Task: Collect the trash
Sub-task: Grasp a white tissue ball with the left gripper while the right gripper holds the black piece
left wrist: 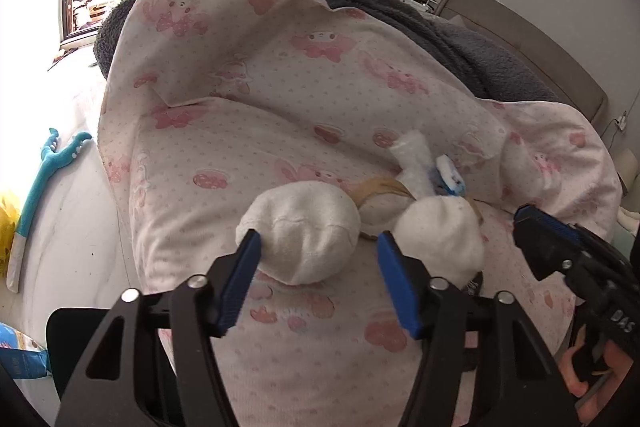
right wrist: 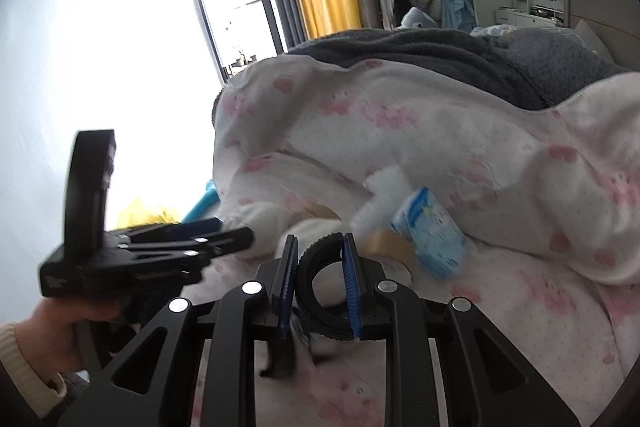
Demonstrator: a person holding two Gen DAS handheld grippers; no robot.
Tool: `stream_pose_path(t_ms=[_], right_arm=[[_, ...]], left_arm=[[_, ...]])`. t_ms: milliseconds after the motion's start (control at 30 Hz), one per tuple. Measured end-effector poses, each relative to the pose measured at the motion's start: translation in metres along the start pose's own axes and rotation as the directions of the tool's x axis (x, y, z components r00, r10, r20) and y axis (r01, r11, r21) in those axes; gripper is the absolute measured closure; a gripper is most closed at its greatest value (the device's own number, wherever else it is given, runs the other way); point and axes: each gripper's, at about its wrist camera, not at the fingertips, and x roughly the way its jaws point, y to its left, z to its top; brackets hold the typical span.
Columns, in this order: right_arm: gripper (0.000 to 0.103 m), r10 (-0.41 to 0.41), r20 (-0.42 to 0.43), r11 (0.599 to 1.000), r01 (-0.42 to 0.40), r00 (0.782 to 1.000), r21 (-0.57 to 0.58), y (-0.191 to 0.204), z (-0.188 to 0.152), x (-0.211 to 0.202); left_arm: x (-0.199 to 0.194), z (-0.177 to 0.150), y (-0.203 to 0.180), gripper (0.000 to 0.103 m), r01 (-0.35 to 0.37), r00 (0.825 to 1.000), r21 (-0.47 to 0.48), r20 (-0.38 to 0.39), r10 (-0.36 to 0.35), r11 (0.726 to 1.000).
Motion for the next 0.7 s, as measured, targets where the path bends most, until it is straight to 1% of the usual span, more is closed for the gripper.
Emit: stream_pose_path(t_ms=[67,167,200,267,333,400,467,500,567,633,700], right_arm=[[0.080,0.007,-0.002,1.000,-0.007,1.000,-0.006,0.003,0.005,0.005],[0.080,0.021,-0.009,1.000,-0.021,1.000,-0.004,0.007,0.009,0.011],[0.081,0.026,-0.009,1.000,-0.026,1.000,-0.005,0.009,0.010,0.012],[0.081,0.028,-0.009,0.999,-0.029,1.000,-0.017,0.013,0.012,0.014],[0.081,0.033,-0.009,0.999,-0.034,0.999,-0.023,0.017,0.014,0.016],[0.081,0.038,-0.008,0.999,-0.038,0.999,-0.030,0.022,0.015,0.017],[0.080,0.048,-0.008,0.998,-0.048,0.999,-0.033,0.028,0.016,0.018],[0.081,0.054,-0.006,0.998,-0.054,0.999,-0.035,0.031,0.016,0.018],[0.081,0.065,0.002,0.997,-0.065,0.998,-0.038,0.039,0.018,0.017],[0.081,0.082,0.009,0.996,-0.082,0.997,-0.040,0.048,0.021,0.016],[0.081,0.093,0.018,0.995,-0.092,0.996,-0.048,0.058,0.024,0.016]], left_arm=[[0.003,0.002,0.002,0.051,-0.007,1.000,-0.011,-0.001,0.007,1.000],[0.006,0.004,0.004,0.056,-0.012,1.000,-0.012,-0.011,0.012,1.000],[0.007,0.004,0.005,0.056,-0.010,1.000,-0.015,-0.014,0.009,1.000],[0.008,0.005,0.007,0.064,0.001,1.000,-0.020,-0.012,-0.001,1.000],[0.006,0.006,0.009,0.065,0.004,1.000,-0.024,-0.009,-0.005,1.000],[0.002,0.006,0.010,0.069,-0.007,1.000,-0.019,-0.005,0.007,1.000],[-0.005,0.006,0.010,0.075,-0.039,0.999,0.004,0.003,0.039,0.999],[-0.008,0.005,0.012,0.076,-0.040,0.999,0.007,0.008,0.040,0.999],[-0.016,0.005,0.017,0.085,-0.035,0.999,0.006,0.018,0.035,0.999],[-0.026,0.004,0.024,0.089,-0.046,0.998,0.003,0.040,0.046,0.999],[-0.033,0.003,0.031,0.092,-0.027,0.999,-0.014,0.046,0.028,1.000]])
